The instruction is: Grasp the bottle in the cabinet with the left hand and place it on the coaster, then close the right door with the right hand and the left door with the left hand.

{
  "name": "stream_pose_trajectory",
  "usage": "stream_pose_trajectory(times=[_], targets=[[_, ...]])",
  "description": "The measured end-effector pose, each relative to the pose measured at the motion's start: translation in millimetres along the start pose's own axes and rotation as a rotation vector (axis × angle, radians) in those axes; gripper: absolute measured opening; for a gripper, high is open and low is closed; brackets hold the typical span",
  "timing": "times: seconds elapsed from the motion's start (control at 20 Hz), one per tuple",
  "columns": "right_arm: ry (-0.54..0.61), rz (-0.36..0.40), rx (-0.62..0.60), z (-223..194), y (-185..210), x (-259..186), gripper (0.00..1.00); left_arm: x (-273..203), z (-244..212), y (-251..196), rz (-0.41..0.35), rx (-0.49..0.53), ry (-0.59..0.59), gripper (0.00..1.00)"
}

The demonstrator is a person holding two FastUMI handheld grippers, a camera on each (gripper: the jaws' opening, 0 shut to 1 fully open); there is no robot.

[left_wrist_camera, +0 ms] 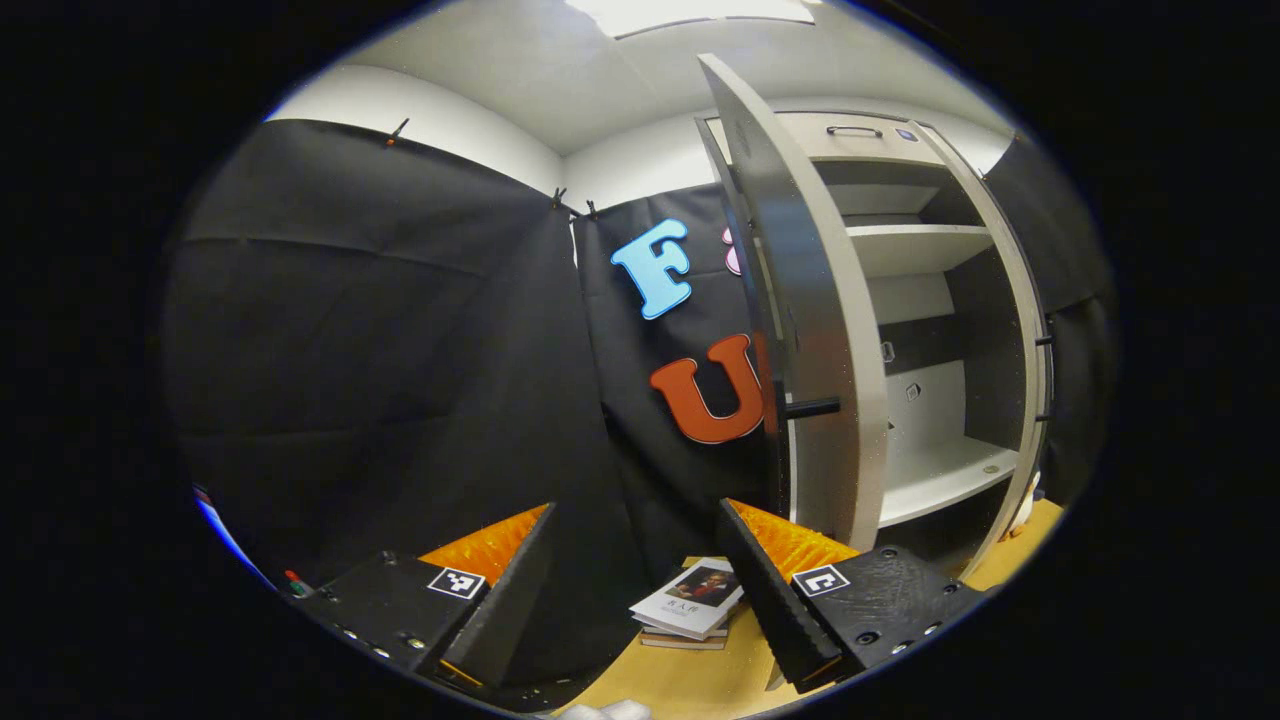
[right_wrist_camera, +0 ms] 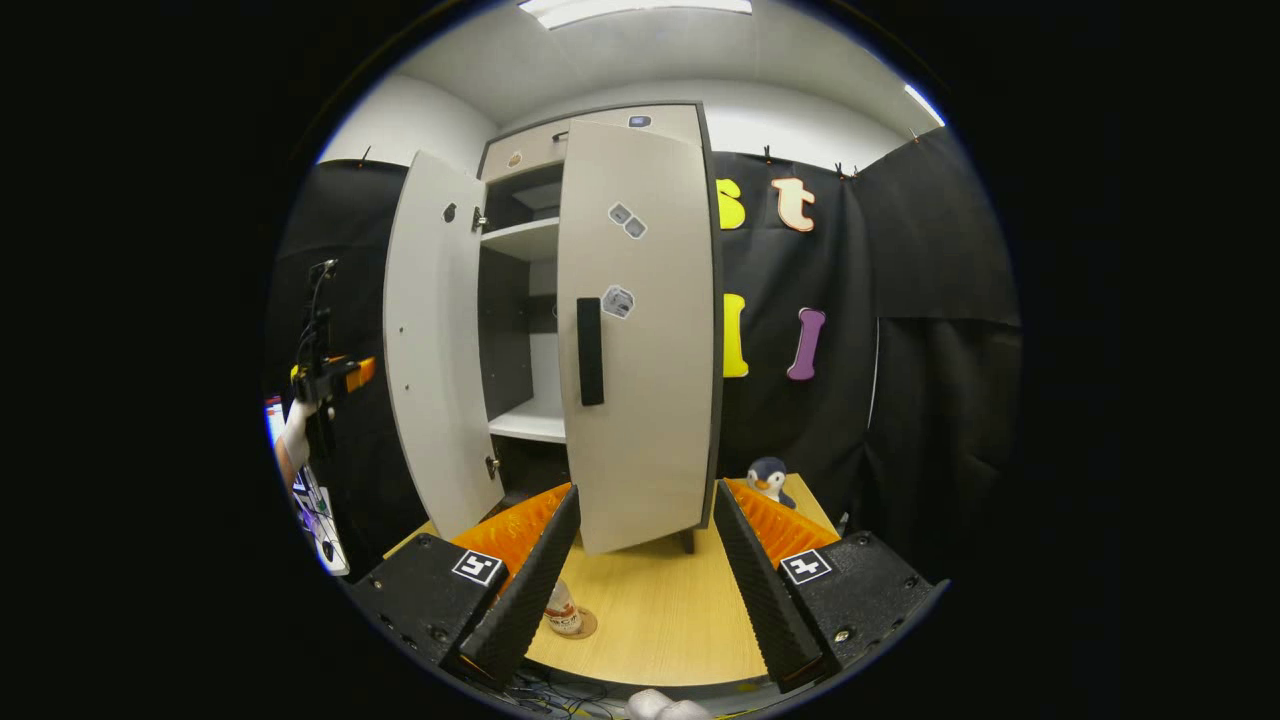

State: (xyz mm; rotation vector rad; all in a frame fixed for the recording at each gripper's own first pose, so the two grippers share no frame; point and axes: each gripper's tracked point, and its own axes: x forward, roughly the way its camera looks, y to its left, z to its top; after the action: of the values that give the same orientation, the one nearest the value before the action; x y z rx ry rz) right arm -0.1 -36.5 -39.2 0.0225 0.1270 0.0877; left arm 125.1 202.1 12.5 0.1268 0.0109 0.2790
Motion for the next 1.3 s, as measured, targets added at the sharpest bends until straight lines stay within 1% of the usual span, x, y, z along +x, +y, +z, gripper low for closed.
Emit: stream_pose_trajectory(times=[0.1, 0.2, 0.25, 0.35, 0.4, 0.45, 0.5, 0.65, 0.75, 0.8, 0.85, 0.95, 1.1, 1.15, 1.2, 1.3], targets=[[0.001, -0.014, 0.006, -1, -4, -3, 0.83, 16, 4, -1, -0.008, -0.011, -0.002, 0.94], [0.001, -0.030, 0.005, -2, -8, -5, 0.83, 28, 9, 4, 0.006, -0.008, -0.012, 0.96], [0.003, -0.038, 0.004, -2, -11, -6, 0.83, 33, 9, 3, -0.001, -0.020, -0.014, 0.96], [0.007, -0.043, 0.007, -3, -15, -8, 0.83, 35, 5, -7, -0.046, -0.049, 0.000, 0.95], [0.007, -0.045, 0.009, -3, -16, -8, 0.83, 38, 0, -10, -0.058, -0.047, 0.018, 0.96], [0.009, -0.047, 0.011, -3, -17, -8, 0.83, 37, -5, -10, -0.053, -0.035, 0.031, 0.90], [0.012, -0.044, 0.013, -4, -18, -8, 0.83, 37, -4, -11, -0.047, -0.029, 0.025, 0.93], [0.013, -0.032, 0.013, 0, -19, -7, 0.83, 37, -3, -11, -0.039, -0.024, 0.032, 0.92], [0.004, -0.019, 0.014, 5, -18, -6, 0.83, 38, -4, -15, -0.039, -0.033, 0.031, 0.91], [0.001, -0.018, 0.011, 6, -18, -5, 0.83, 38, -4, -16, -0.036, -0.037, 0.032, 0.87], [-0.002, -0.013, 0.011, 8, -17, -5, 0.83, 35, -3, -16, -0.027, -0.028, 0.032, 0.88], [-0.004, -0.003, 0.012, 8, -15, -4, 0.83, 36, -1, -16, -0.015, -0.006, 0.022, 0.86], [0.000, 0.009, 0.011, 5, -14, -4, 0.83, 33, -3, -21, -0.024, -0.025, 0.032, 0.85], [-0.001, 0.011, 0.012, 5, -15, -4, 0.83, 32, -3, -22, -0.024, -0.034, 0.042, 0.89], [-0.001, 0.012, 0.012, 5, -16, -4, 0.83, 32, -4, -23, -0.022, -0.037, 0.046, 0.85], [0.002, 0.019, 0.018, 4, -16, -3, 0.83, 30, -2, -26, -0.021, -0.037, 0.046, 0.86]])
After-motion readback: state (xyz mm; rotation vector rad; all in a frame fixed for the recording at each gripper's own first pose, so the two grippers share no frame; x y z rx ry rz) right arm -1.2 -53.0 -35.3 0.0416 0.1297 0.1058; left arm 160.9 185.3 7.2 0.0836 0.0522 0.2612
